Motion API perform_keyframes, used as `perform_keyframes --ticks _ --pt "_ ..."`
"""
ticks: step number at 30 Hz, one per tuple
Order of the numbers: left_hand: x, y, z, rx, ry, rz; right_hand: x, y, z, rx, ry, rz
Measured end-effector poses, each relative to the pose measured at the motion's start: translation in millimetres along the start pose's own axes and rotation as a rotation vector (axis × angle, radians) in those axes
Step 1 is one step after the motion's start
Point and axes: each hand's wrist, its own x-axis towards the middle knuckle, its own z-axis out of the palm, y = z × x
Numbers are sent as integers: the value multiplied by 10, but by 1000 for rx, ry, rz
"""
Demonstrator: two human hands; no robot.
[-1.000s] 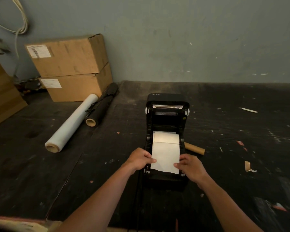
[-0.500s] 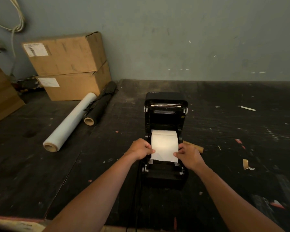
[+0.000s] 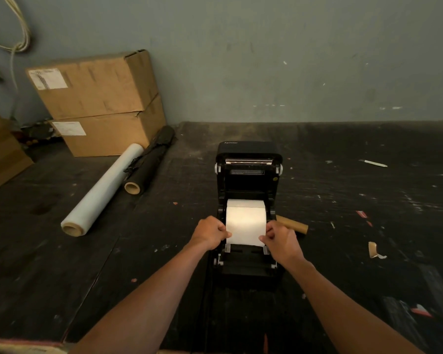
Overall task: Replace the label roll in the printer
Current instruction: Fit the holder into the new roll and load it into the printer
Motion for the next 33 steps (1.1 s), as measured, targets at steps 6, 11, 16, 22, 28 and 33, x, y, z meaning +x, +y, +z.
perform_keyframes --ticks 6,11,16,22,28,33 --pt "-13 -64 44 -44 -58 -42 47 43 -40 32 -51 -36" --pt "19 -65 32 -43 -108 -39 45 68 -31 37 -12 -52" --pt "36 -108 59 -33 -139 -21 42 111 -51 46 -42 -65" --pt "86 -55 31 35 -196 -17 70 122 -104 68 -84 -79" --pt "126 -76 30 35 -202 -27 97 120 -107 25 -136 -35" --pt "163 -88 1 -12 -240 -60 153 51 -159 -23 -206 5"
